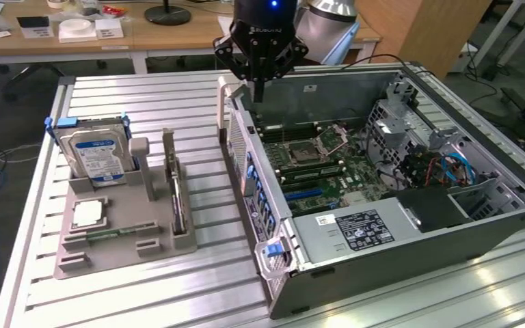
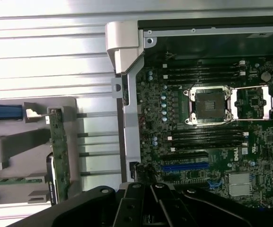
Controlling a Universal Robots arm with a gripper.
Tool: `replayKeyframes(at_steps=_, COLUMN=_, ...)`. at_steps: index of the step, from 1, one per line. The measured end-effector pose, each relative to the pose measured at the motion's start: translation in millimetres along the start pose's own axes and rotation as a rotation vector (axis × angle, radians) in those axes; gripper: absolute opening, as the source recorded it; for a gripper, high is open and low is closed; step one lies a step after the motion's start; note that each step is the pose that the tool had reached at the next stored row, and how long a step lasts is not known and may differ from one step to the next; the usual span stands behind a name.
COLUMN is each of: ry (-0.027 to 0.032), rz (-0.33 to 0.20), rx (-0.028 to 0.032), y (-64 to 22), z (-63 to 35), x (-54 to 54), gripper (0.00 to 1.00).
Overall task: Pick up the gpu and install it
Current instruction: 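Reach for the gpu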
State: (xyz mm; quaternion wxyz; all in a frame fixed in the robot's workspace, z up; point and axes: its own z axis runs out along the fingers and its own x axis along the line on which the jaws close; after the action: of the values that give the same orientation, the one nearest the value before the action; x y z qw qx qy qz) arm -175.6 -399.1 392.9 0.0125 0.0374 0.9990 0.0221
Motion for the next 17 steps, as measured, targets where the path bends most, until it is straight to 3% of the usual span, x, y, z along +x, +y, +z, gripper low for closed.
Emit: replayKeyframes(at_steps=17, ry=0.0, rz=0.0, rx=0.0, y=-1.6, z=-0.1, x=18.9, gripper=0.11)
